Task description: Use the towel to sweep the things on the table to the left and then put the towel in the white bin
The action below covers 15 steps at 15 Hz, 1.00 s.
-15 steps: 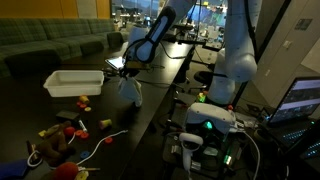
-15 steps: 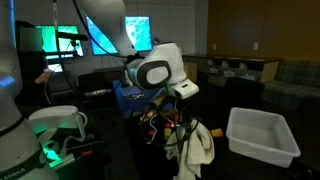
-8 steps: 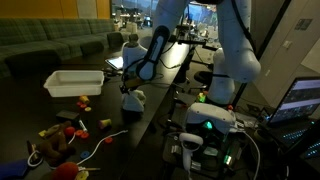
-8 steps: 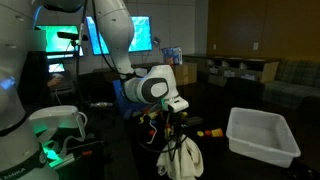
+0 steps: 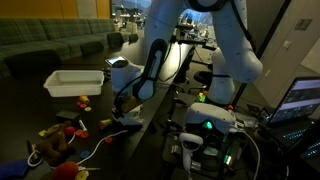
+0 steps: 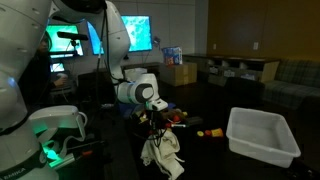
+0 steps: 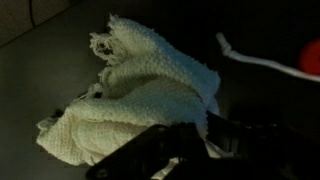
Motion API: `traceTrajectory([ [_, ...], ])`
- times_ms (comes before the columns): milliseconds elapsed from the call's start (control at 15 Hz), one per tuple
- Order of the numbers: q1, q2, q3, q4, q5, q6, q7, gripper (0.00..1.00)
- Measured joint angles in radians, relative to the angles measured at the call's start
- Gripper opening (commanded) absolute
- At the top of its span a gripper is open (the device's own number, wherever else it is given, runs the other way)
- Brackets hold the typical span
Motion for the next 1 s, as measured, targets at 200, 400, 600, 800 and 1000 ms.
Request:
traceTrajectory([
  [200,0.004,0.026,0.065,0.039,0.032,-0.015,-0.021,0.09],
  [400,0.004,0.047,0.113,0.089,0.069,-0.025,-0.052,0.09],
  [600,0.004,0.069,0.153,0.147,0.101,-0.029,-0.084,0.09],
  [800,0.014,0.098,0.187,0.213,0.109,-0.031,-0.112,0.09],
  [1000,0.029,0.144,0.218,0.287,0.112,-0.035,-0.16,0.1],
])
